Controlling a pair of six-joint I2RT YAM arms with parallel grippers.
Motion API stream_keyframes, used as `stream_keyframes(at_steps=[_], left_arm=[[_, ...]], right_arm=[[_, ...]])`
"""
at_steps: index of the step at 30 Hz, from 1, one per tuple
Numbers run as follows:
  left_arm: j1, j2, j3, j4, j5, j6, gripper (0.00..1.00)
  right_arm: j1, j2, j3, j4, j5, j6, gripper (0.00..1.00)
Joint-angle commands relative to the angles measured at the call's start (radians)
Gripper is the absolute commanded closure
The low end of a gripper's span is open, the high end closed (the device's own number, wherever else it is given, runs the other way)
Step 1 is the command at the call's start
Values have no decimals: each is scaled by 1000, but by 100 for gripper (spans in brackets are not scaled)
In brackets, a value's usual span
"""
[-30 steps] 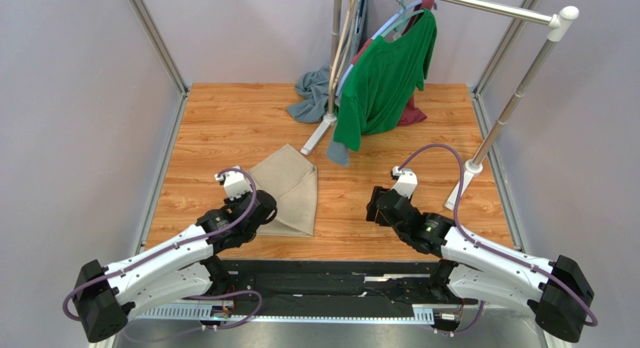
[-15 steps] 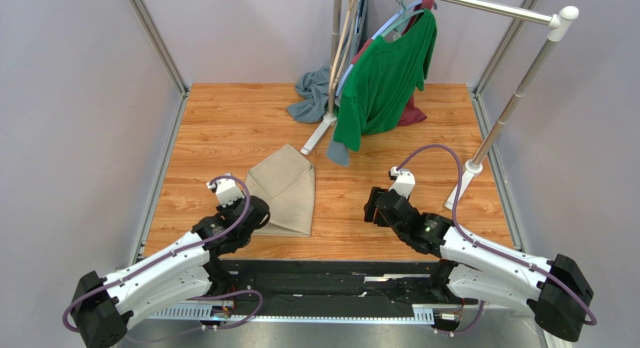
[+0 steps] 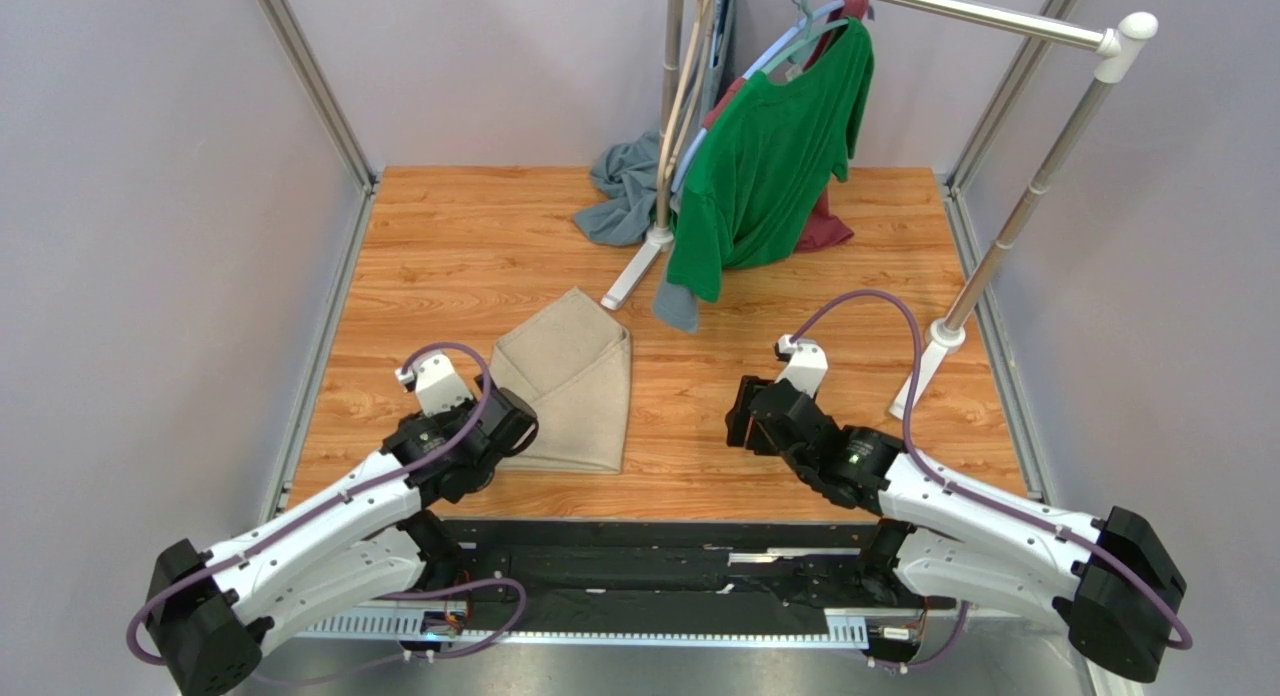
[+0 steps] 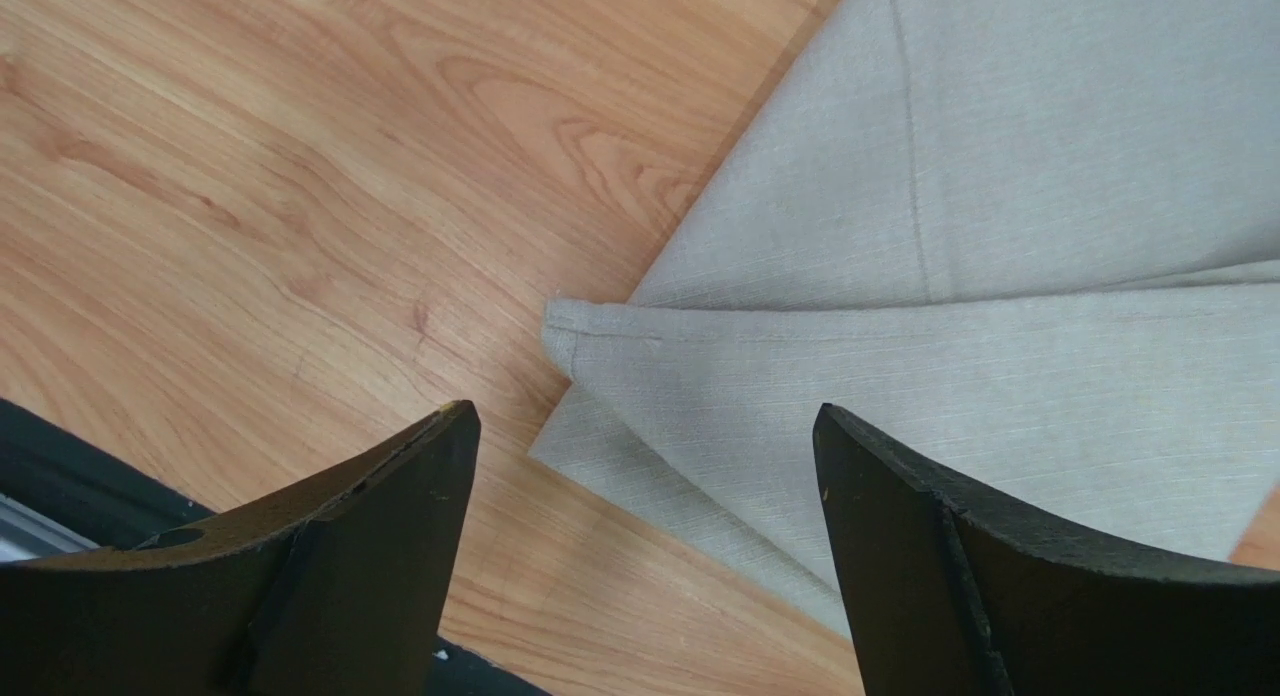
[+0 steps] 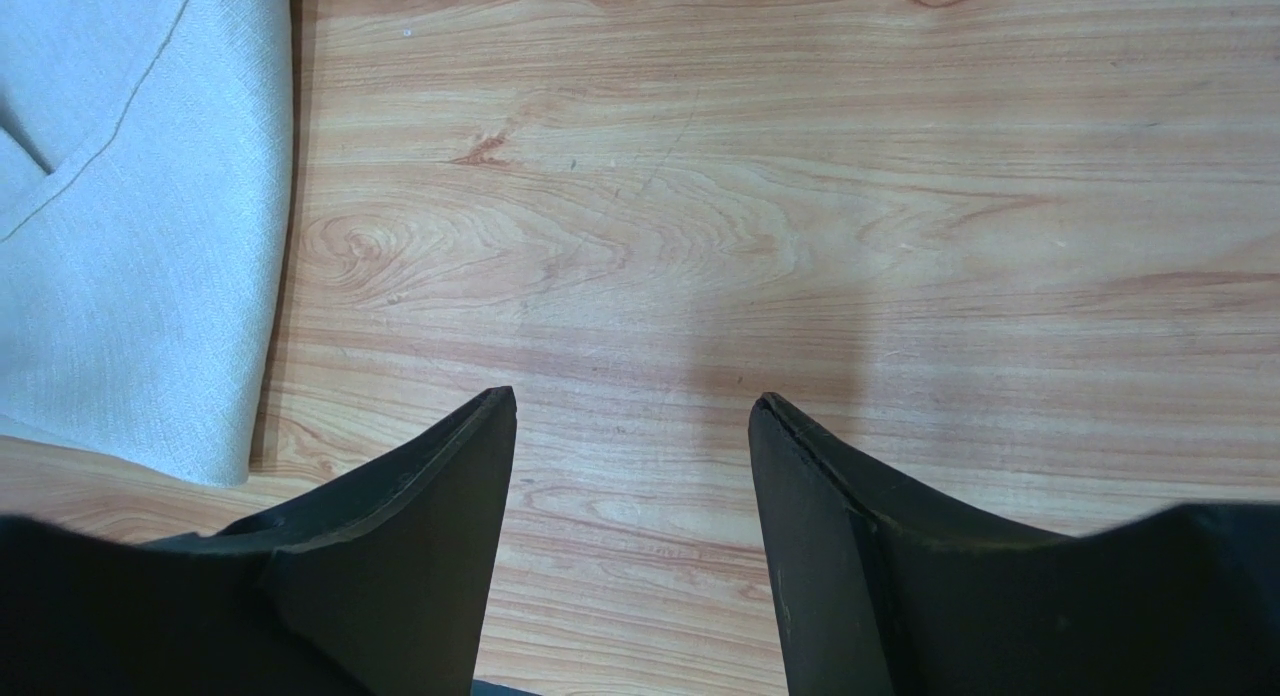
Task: Fold the napkin, place the utensils inside, and roll it up
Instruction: Fold the napkin, then roll the napkin with the utensil
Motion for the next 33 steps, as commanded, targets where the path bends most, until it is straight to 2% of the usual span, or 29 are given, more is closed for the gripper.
stream_keyframes(at_steps=[1,5,7,8,9,10,11,19,28,33], left_arm=[[5,-50,93,-87,-50,12,9],[34,-50,84,49,-30,130,8],[112,-35,61,118,48,240,8],[141,-30,49,232,97,291,9],[179,-22,20,291,213,372,10],[230,-15,11,361,256,383,12],[249,-4,5,379,295,384,12],[270,143,-23,437,335,370,13],[270,42,-161,488,404,270,15],[270,18,-150,402,412,256,16]], right_arm=[[-1,7,-13,74,-25,-8,37],[-1,37,-21,129,-83,-12,38],[0,76,-16,176,-121,-12,38],[7,89,-15,192,-147,-10,39],[17,124,-13,225,-158,-12,39],[25,141,-6,238,-172,-7,39],[33,166,2,249,-180,-5,39],[71,365,54,394,-270,38,41],[79,442,116,390,-267,15,41],[80,450,116,379,-263,10,41]])
